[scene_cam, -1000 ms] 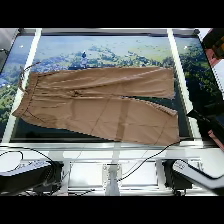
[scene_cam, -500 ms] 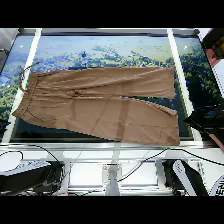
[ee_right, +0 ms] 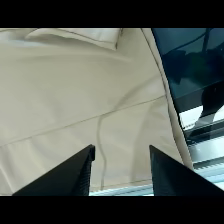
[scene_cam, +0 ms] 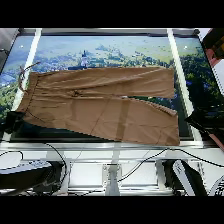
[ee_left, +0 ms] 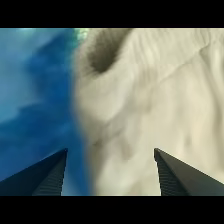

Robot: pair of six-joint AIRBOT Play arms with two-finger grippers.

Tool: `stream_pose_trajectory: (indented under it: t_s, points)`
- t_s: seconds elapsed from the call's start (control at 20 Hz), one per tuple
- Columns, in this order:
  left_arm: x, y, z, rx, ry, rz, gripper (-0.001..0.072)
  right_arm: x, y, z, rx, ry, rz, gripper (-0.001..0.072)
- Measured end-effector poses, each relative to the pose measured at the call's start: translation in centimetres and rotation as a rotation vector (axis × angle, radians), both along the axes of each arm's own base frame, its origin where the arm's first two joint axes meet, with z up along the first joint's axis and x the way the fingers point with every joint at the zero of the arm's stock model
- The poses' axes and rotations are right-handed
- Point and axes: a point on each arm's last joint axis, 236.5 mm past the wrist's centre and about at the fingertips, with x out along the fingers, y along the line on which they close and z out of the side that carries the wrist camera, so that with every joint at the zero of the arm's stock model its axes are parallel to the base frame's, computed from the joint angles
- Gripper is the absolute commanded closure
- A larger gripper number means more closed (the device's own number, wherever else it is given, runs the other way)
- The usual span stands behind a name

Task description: Fold the clothes and pants, and hang the long-sleeved shirts on hangers.

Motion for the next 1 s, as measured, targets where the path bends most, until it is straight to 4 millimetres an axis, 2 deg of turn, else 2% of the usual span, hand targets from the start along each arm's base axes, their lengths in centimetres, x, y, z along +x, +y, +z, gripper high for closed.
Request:
stream_pose_trajectory:
  t_s: [0.05,0.1,0.15,0.2,0.3,0.45,0.6,0.65,0.7,0.75,0.85,0.9,1.0]
  points:
    - [0.8,-0.5,-0.5,-0.01,-0.005,-0.001,0.0503,0.0,0.1,0.0,0.002,-0.001,0.0,0.0536]
    - [1.3,-0.8,-1.1,-0.016,-0.005,0.002,0.067,0.1,0.2,0.2,0.004,-0.007,-0.001,0.0597]
    - [1.9,-1.0,-1.4,-0.015,-0.01,0.002,0.0672,0.2,0.4,0.7,0.01,-0.023,-0.003,0.0661]
    - [2.6,-1.4,-1.4,-0.02,-0.029,0.003,0.0673,0.4,0.7,1.2,0.011,-0.041,-0.003,0.0696]
    - [3.7,-1.2,-0.9,0.003,-0.068,0.005,0.0673,0.5,1.2,2.8,0.004,-0.09,-0.018,0.0696]
    - [4.9,0.2,1.6,0.1,-0.133,0.028,0.0673,-0.6,1.9,5.4,-0.033,-0.144,-0.083,0.0696]
    - [5.4,1.9,4.9,0.212,-0.185,0.058,0.0672,-2.6,2.7,6.2,-0.043,-0.145,-0.187,0.0695]
    - [5.5,2.2,5.7,0.238,-0.198,0.067,0.0672,-3.4,2.9,5.9,-0.042,-0.127,-0.217,0.0646]
    - [5.5,2.5,6.3,0.259,-0.206,0.07,0.0672,-4.3,2.9,5.1,-0.044,-0.096,-0.245,0.036]
    - [5.6,2.6,6.7,0.27,-0.212,0.075,0.0672,-5.0,2.8,4.2,-0.047,-0.065,-0.268,0.003]
    - [5.6,2.8,7.1,0.284,-0.217,0.078,0.0672,-6.3,3.0,1.9,-0.028,0.014,-0.293,0.003]
    - [5.6,2.8,7.2,0.287,-0.219,0.079,0.0672,-6.7,3.1,0.7,-0.012,0.053,-0.301,0.0052]
    - [5.6,2.9,7.3,0.293,-0.22,0.082,0.0671,-7.5,3.5,-1.7,0.029,0.145,-0.291,0.0154]
